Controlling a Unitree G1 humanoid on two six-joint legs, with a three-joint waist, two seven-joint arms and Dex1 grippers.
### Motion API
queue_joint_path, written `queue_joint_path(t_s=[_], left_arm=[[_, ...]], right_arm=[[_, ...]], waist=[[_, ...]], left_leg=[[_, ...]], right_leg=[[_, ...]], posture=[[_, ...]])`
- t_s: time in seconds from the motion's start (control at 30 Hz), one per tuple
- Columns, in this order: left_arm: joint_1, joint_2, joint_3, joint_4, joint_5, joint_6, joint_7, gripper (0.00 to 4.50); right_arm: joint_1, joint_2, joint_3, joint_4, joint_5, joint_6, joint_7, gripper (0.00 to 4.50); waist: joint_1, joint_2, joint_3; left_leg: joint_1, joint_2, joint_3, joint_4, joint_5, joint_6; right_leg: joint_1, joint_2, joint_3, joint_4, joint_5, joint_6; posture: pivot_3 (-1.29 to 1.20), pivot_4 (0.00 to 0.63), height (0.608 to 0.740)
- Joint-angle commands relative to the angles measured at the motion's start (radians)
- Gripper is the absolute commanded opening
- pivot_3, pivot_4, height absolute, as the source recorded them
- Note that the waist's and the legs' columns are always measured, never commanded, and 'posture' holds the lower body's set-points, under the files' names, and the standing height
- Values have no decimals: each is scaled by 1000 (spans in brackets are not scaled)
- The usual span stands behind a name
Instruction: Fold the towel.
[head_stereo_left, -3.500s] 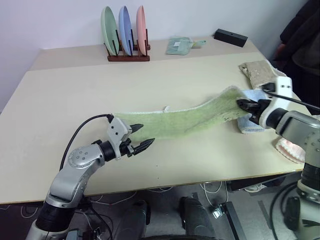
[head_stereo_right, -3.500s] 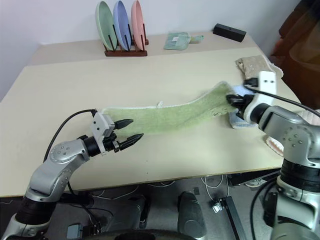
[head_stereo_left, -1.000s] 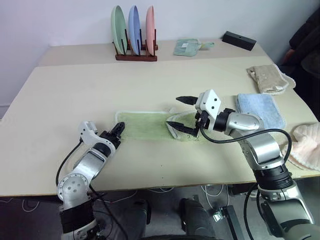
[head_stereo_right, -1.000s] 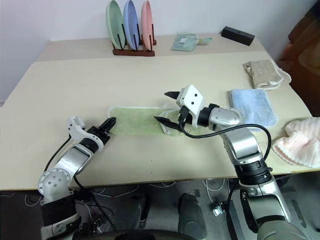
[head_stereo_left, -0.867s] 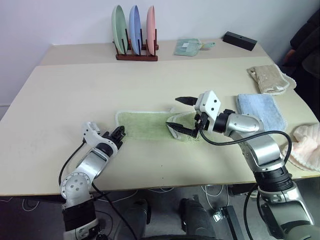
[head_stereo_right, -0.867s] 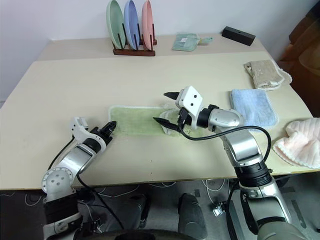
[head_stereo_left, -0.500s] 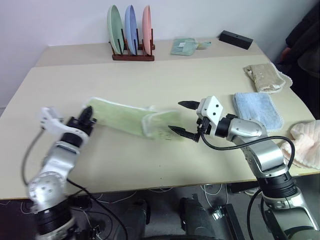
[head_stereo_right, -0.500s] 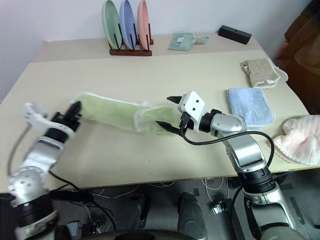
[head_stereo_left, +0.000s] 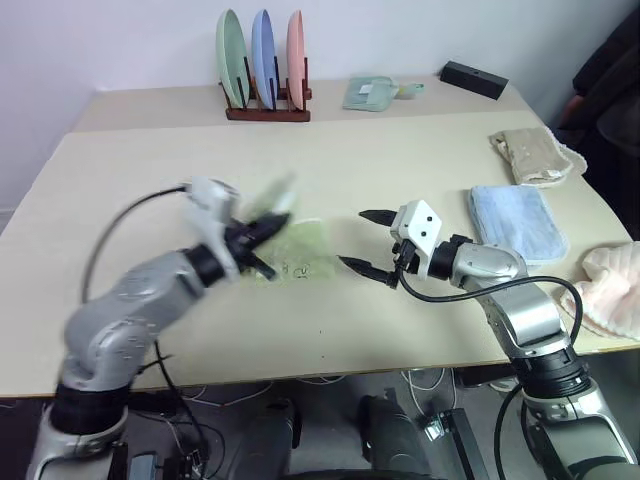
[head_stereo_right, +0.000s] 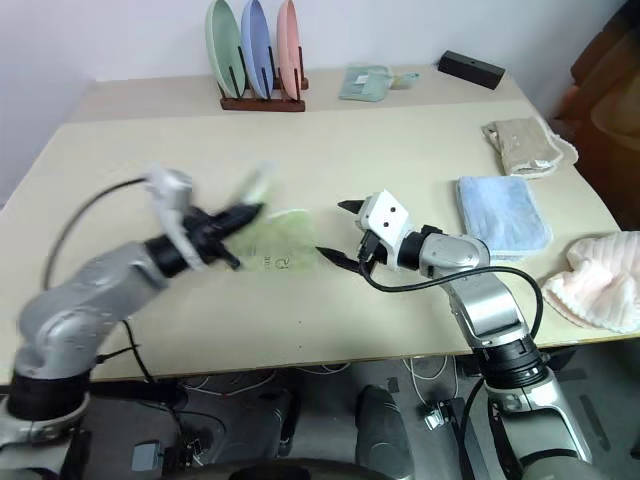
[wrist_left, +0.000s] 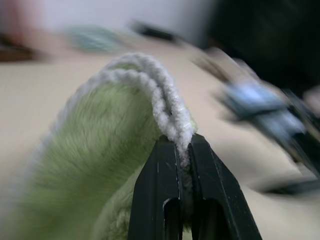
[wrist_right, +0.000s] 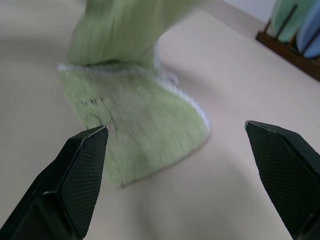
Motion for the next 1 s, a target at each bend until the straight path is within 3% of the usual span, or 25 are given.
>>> queue_joint_path(t_s=[0.03, 0.3, 0.4, 0.53, 0.57, 0.6, 0.67, 0.7, 0.77, 0.87, 0.93, 1.0], left_arm=[[-34, -13, -161, 40, 176, -16, -29, 40], [-40, -107, -204, 103, 275, 25, -32, 40], [-31, -137, -157, 99, 259, 26, -39, 1009], [-18, -137, -46, 28, 193, 40, -67, 2991], [-8, -129, 2, 6, 162, 45, -76, 3459], [10, -114, 103, -9, 99, 54, -79, 3477], [32, -96, 234, -20, 16, 71, -78, 3477], [39, -85, 286, -22, -16, 76, -78, 3223], [39, -64, 348, -11, -22, 68, -66, 2426], [23, -40, 368, 38, 40, 54, -31, 876], [13, -46, 316, 59, 85, 47, -24, 67], [9, -64, 264, 78, 119, 35, -28, 67]], right_arm=[[7, 4, -23, -31, -4, -13, -21, 4500], [41, -4, -37, -65, -8, 4, -47, 4500], [44, -5, -33, -64, -15, 5, -53, 4500], [34, -8, -31, -55, -18, 8, -51, 4500], [28, -8, -36, -51, -15, 15, -52, 4241], [16, -4, -45, -51, -2, 25, -54, 3954], [0, 5, -58, -54, 16, 40, -56, 3184], [-8, 11, -62, -58, 26, 48, -58, 2615], [-34, 27, -62, -62, 39, 63, -60, 1615], [-106, 89, -37, -66, 64, 120, -84, 34], [-150, 147, 8, -30, 41, 147, -111, 0], [-184, 190, 48, 17, 11, 155, -131, 0]], waist=[[-6, 0, 0], [-4, 0, 0], [-4, 0, 0], [-6, 0, 0], [-6, 0, 0], [-8, 0, 0], [-10, 0, 0], [-9, 0, 0], [-6, 0, 0], [-5, 0, 0], [-3, 0, 0], [-4, 0, 0]], left_leg=[[0, 0, 0, 0, 0, 0], [-1, 0, -1, 1, 0, 0], [-1, 0, -1, 1, 0, 0], [-1, 0, -1, 1, 0, 0], [-1, 0, -1, 1, 0, 0], [-1, 1, -1, 1, 0, 0], [-1, 1, -1, 0, 0, 0], [-1, 1, -1, 0, 0, 0], [-1, 1, -1, 1, 0, 0], [-1, 1, -1, 1, 0, 0], [-1, 1, -2, 1, 0, 0], [-1, 0, -2, 1, 0, 0]], right_leg=[[0, 0, 0, 0, 0, 0], [0, 0, 0, 0, 0, 0], [0, 0, 0, 0, 0, 0], [0, 0, 0, 0, 0, 0], [0, 0, 0, 0, 0, 0], [0, 0, 0, 0, 0, 0], [-1, 0, 0, 0, 0, 0], [-1, 0, 0, 1, 0, 0], [-1, 0, 0, 1, 0, 0], [-1, 0, 0, 1, 0, 0], [0, 0, 0, 1, 0, 0], [0, 0, 0, 1, 0, 0]], posture=[[0, 150, 737], [0, 150, 737], [0, 150, 737], [0, 150, 737], [0, 150, 737], [0, 150, 737], [0, 150, 737], [0, 150, 737], [0, 150, 737], [0, 150, 737], [0, 150, 737], [0, 150, 737]])
